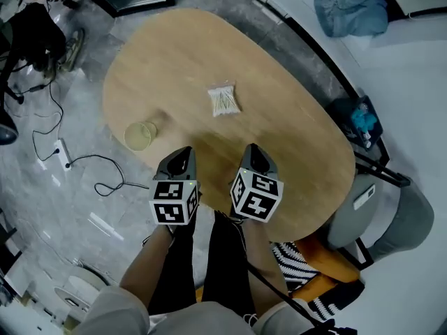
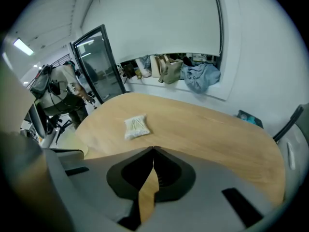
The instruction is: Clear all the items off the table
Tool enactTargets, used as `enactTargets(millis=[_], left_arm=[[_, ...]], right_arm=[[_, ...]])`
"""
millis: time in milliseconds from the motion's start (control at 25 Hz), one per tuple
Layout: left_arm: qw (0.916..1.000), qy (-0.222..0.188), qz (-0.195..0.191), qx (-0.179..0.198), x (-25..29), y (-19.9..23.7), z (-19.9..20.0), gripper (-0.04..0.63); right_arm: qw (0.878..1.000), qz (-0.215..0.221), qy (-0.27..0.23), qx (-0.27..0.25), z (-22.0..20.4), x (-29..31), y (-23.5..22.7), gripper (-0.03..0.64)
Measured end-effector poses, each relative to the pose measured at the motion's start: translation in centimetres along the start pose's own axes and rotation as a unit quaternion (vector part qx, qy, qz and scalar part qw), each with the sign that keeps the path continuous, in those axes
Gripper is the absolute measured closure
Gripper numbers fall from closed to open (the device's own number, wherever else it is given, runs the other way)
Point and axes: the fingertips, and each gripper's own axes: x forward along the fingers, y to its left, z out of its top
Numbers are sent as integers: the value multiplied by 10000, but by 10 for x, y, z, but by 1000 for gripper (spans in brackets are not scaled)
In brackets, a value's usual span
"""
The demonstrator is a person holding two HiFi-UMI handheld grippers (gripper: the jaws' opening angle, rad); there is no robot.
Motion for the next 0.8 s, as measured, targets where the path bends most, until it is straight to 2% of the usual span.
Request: enactTargets(millis=[200,360,440,560,680,800], left_arm=[[9999,-10,-15,-102,-5,17,-2,593],[9999,34,-66,-130,-7,26,-3,592],[9999,55,-100,-105,-7,27,-3,592],[9998,71,-188,-14,-8,27,-6,592],[9995,113,-292,66,-9,25,-12,593],[9990,179,-391,115,-10,24,-16,592]], right_arm=[[9998,152,81,-139,3,16,27,592],[9983,572,130,-47,9,32,47,576],[9969,750,206,-82,13,41,54,476],[9964,798,180,-239,24,52,60,464],[9956,836,170,-378,34,64,65,376],[9941,867,239,-606,41,78,73,332]])
